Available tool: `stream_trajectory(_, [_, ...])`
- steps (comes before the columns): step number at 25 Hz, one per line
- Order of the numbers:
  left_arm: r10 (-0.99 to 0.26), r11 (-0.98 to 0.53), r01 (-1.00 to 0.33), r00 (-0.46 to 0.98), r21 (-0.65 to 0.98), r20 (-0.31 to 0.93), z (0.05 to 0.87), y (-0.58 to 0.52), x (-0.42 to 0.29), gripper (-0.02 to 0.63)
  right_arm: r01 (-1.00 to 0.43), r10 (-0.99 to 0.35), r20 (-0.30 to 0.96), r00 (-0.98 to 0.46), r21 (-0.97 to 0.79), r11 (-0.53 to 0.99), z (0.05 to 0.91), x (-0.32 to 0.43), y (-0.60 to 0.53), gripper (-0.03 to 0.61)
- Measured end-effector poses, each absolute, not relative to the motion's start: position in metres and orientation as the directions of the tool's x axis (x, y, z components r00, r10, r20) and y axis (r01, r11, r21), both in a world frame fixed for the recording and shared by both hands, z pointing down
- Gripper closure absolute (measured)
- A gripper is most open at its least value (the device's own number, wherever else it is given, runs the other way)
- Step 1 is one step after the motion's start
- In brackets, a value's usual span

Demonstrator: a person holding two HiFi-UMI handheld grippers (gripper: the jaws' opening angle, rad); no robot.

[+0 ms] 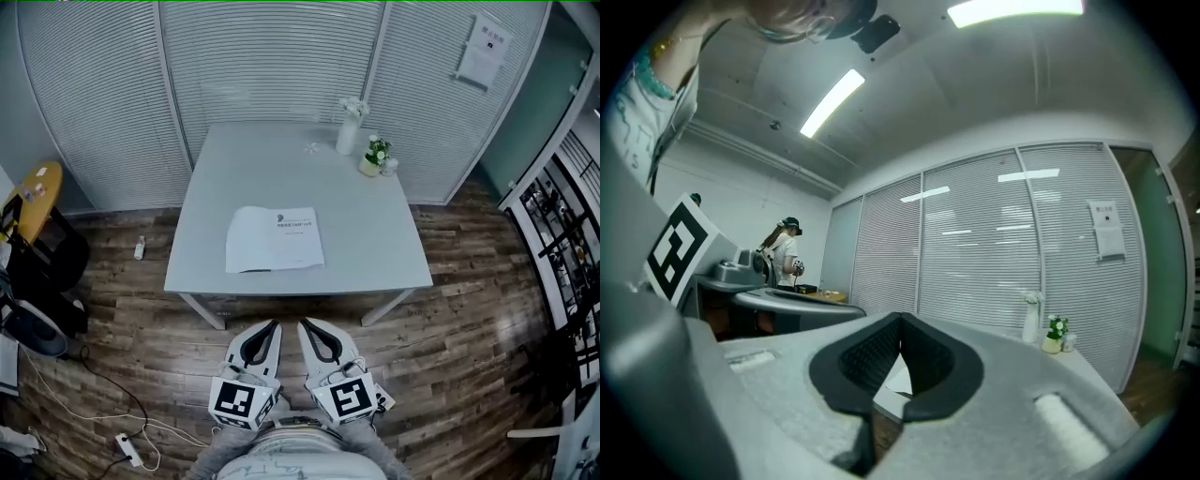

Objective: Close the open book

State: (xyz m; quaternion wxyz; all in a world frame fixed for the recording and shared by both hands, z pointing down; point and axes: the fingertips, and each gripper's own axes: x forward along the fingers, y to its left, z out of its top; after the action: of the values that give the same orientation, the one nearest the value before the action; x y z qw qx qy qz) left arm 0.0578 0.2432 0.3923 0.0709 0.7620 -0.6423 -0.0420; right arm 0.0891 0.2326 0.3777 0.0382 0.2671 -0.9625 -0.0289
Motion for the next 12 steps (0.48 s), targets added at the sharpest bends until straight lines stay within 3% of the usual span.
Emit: stream_trajectory(12, [-0.974,-0.214,-0.96,0.224,0.181,0.036,0.402,0.214,0.006,0.615,-0.548,-0.553,0.069,-0.831,0.071,0.833,0.395,0.036,0.205,0.577])
